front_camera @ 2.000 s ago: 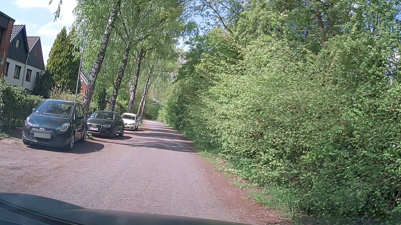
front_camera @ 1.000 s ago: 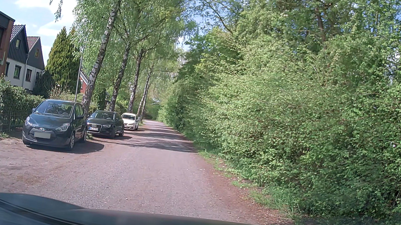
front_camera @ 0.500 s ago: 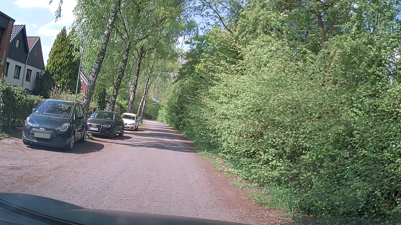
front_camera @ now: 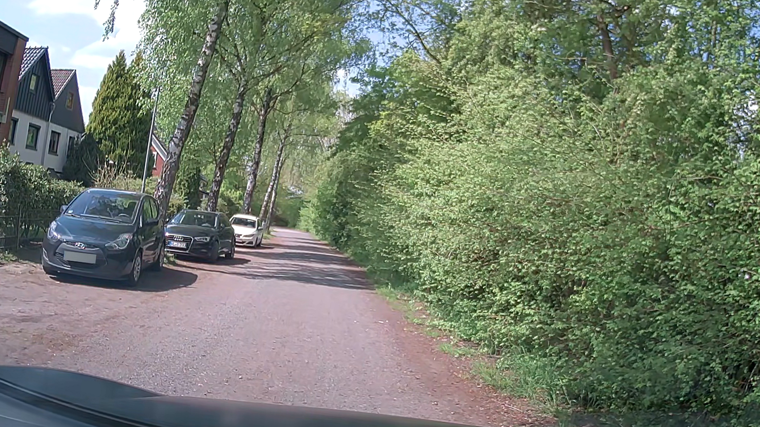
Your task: Follow the waypoints while adhering to traffic rules and regulations
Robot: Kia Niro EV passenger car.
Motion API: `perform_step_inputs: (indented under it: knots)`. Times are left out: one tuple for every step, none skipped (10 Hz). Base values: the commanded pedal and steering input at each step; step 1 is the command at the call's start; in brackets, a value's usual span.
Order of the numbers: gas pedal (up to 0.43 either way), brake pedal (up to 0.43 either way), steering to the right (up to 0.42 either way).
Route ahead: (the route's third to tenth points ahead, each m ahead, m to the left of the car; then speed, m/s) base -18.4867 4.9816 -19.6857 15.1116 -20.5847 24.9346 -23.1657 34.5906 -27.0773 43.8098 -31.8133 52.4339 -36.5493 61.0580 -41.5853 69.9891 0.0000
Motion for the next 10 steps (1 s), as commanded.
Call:
perform_step_inputs:
  knots:
    - [0.000,0.274,-0.020]
    - [0.000,0.274,-0.019]
    - [0.000,0.274,-0.020]
    - [0.000,0.274,-0.020]
    - [0.000,0.274,-0.019]
    - [0.000,0.280,-0.019]
    - [0.000,0.274,-0.020]
    - [0.000,0.274,-0.020]
    - [0.000,0.274,-0.019]
    - [0.000,0.274,-0.020]
